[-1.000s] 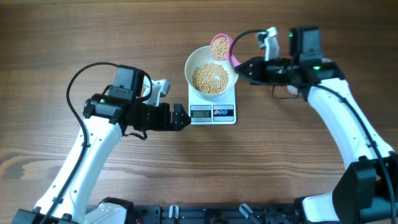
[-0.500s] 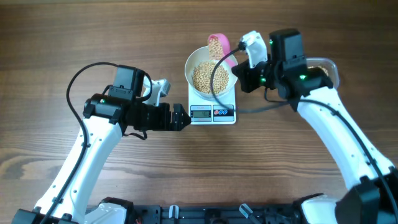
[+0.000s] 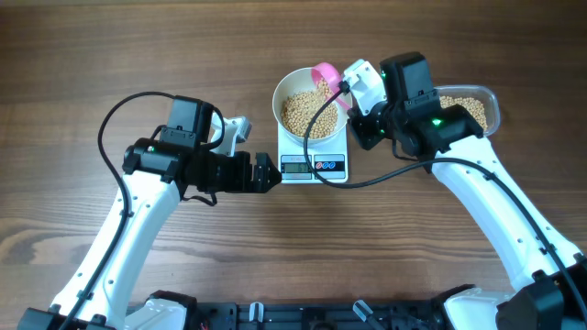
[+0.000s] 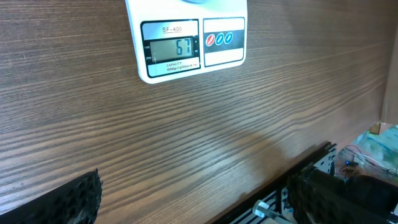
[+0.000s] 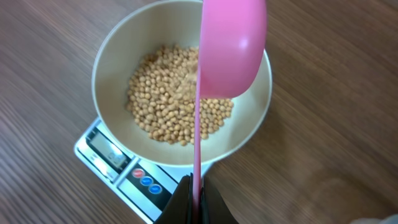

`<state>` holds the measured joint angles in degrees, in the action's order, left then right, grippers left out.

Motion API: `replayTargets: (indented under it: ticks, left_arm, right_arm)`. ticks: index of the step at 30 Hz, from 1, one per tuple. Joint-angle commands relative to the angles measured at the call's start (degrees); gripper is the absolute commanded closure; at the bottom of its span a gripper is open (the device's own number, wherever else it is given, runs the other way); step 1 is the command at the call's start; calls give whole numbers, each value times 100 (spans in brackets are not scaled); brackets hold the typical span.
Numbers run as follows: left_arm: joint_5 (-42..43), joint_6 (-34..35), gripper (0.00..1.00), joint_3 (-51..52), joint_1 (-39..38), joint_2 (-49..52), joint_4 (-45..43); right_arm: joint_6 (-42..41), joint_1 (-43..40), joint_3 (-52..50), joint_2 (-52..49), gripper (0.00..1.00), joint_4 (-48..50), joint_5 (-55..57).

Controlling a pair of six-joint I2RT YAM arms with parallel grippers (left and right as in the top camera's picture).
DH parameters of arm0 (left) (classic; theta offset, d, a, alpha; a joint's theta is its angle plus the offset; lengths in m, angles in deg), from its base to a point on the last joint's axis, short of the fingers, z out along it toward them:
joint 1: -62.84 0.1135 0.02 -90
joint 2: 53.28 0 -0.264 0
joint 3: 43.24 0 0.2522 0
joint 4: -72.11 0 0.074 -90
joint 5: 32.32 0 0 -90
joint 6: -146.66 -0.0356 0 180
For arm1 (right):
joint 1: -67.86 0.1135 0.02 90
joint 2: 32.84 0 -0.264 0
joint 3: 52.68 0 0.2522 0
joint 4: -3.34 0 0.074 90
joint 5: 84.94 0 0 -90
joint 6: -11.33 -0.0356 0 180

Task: Scoop item into bowl and weigh 150g on scale
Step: 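Tip the scoop to pour soybeans into the bowl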

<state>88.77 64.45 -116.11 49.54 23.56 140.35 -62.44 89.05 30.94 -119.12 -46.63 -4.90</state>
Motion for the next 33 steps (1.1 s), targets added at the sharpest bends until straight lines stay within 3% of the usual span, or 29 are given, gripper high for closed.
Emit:
replayTargets:
  ticks: [1, 6, 12, 22, 27, 33]
  left_arm:
    - [-59, 13, 0, -2, -4, 11, 2]
    - [-59, 13, 0, -2, -4, 11, 4]
    - [-59, 13, 0, -2, -4, 11, 4]
    - [-59, 13, 0, -2, -4, 11, 4]
    - [-59, 13, 0, -2, -4, 11, 2]
    - [-59, 13, 0, -2, -4, 11, 2]
  right_arm:
    - [369, 33, 46, 103, 96, -61, 321]
    - [498, 229, 61, 103, 96, -66, 479]
    - [822, 798, 63, 103, 96, -46, 1770]
    - [846, 922, 98, 105, 96, -31, 1832]
    - [160, 756, 509, 116, 96, -201, 1681]
    - [153, -103, 1202, 144, 96, -927, 949]
